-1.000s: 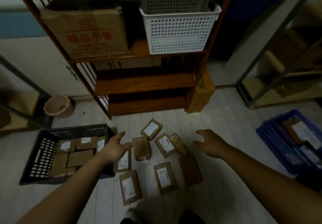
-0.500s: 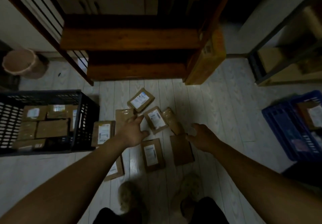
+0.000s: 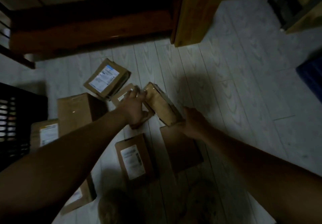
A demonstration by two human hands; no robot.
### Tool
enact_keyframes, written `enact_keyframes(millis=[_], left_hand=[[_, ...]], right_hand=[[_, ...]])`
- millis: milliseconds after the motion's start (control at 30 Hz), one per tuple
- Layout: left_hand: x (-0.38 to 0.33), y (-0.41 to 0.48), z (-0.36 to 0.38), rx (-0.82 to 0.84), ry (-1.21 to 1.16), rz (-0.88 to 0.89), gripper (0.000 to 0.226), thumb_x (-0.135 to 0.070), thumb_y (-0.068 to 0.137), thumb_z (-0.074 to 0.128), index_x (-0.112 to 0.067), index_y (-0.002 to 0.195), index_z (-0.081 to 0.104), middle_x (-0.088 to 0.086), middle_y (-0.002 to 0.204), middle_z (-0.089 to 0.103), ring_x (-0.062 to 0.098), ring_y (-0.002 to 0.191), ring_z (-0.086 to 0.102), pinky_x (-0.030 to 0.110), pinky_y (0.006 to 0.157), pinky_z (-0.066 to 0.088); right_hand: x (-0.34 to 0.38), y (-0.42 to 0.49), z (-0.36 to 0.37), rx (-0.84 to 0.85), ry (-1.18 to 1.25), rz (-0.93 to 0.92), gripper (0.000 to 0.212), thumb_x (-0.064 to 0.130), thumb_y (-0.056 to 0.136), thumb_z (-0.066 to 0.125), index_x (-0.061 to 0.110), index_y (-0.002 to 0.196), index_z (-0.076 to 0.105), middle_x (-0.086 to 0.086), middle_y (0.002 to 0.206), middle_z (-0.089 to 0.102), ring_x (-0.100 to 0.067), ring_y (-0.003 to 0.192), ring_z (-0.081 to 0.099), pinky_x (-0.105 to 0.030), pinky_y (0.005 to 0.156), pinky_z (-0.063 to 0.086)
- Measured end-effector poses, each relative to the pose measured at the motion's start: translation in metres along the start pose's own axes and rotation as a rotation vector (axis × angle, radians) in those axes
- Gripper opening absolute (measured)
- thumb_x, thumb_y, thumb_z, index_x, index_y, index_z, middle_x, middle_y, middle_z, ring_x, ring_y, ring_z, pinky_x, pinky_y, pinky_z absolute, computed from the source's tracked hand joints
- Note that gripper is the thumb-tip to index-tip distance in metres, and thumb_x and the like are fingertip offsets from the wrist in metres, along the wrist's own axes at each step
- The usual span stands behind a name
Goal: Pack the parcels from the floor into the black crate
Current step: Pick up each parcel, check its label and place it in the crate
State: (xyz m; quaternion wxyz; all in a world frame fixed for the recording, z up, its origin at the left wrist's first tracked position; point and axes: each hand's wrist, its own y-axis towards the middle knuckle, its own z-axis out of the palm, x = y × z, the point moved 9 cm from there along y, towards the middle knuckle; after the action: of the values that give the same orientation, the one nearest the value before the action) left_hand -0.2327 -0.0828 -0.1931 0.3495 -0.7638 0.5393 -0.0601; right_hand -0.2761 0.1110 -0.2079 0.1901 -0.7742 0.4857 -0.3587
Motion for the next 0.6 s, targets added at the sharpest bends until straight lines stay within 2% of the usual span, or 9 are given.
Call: enact_keyframes(millis=[133, 233, 333, 400, 500, 600], left_hand=[[-0.007, 0.071, 0.026, -0.090, 0.094, 0.084, 0.098, -0.038, 0.082, 0.067, -0.023, 0.151, -0.001, 0.021, 0.156, -0.005, 0.038, 0.144, -0.004, 0.049, 0.117, 0.010], [-0.003, 0.116, 0.045, -0.069, 0.135, 0.108, 0.103, -0.045, 0.077, 0.069, -0.024, 0.151, 0.000, 0.023, 0.155, 0.002, 0.040, 0.144, -0.001, 0.053, 0.116, 0.014], [0.011, 0.144, 0.063, -0.008, 0.085, 0.058, 0.110, -0.055, 0.073, 0.069, -0.026, 0.150, -0.004, 0.017, 0.157, 0.006, 0.036, 0.145, -0.006, 0.054, 0.116, 0.013], [0.015, 0.150, 0.066, 0.000, 0.036, 0.038, 0.107, -0.051, 0.074, 0.070, -0.026, 0.150, -0.001, 0.014, 0.156, 0.011, 0.033, 0.145, 0.001, 0.050, 0.116, 0.016], [0.013, 0.144, 0.058, -0.026, -0.074, 0.015, 0.100, -0.047, 0.075, 0.071, -0.027, 0.150, 0.008, 0.015, 0.152, 0.019, 0.034, 0.139, 0.021, 0.043, 0.112, 0.026], [0.013, 0.131, 0.054, -0.046, -0.175, -0.004, 0.088, -0.049, 0.080, 0.066, -0.025, 0.149, 0.016, 0.015, 0.148, 0.027, 0.034, 0.133, 0.032, 0.041, 0.108, 0.031]], right_hand=[[-0.009, 0.065, 0.044, -0.092, 0.007, -0.017, 0.096, 0.050, 0.082, 0.063, 0.016, 0.152, 0.006, -0.017, 0.154, 0.019, -0.036, 0.140, 0.021, -0.049, 0.112, 0.028], [-0.014, 0.097, 0.069, -0.131, 0.016, -0.041, 0.115, 0.058, 0.071, 0.072, 0.021, 0.151, -0.002, -0.016, 0.155, 0.012, -0.038, 0.141, 0.017, -0.056, 0.110, 0.027], [-0.016, 0.109, 0.084, -0.195, 0.043, -0.123, 0.120, 0.053, 0.068, 0.076, 0.019, 0.151, -0.004, -0.014, 0.155, 0.014, -0.035, 0.139, 0.022, -0.050, 0.111, 0.025], [-0.011, 0.110, 0.089, -0.204, 0.086, -0.176, 0.114, 0.046, 0.072, 0.076, 0.015, 0.151, 0.000, -0.012, 0.154, 0.018, -0.031, 0.139, 0.026, -0.040, 0.110, 0.025], [-0.012, 0.109, 0.080, -0.255, 0.100, -0.187, 0.082, 0.033, 0.081, 0.070, 0.012, 0.145, 0.023, -0.011, 0.144, 0.038, -0.028, 0.127, 0.043, -0.027, 0.095, 0.035], [-0.019, 0.099, 0.063, -0.358, 0.053, -0.222, 0.058, 0.029, 0.088, 0.062, 0.012, 0.138, 0.036, -0.009, 0.135, 0.048, -0.026, 0.122, 0.049, -0.031, 0.097, 0.038]])
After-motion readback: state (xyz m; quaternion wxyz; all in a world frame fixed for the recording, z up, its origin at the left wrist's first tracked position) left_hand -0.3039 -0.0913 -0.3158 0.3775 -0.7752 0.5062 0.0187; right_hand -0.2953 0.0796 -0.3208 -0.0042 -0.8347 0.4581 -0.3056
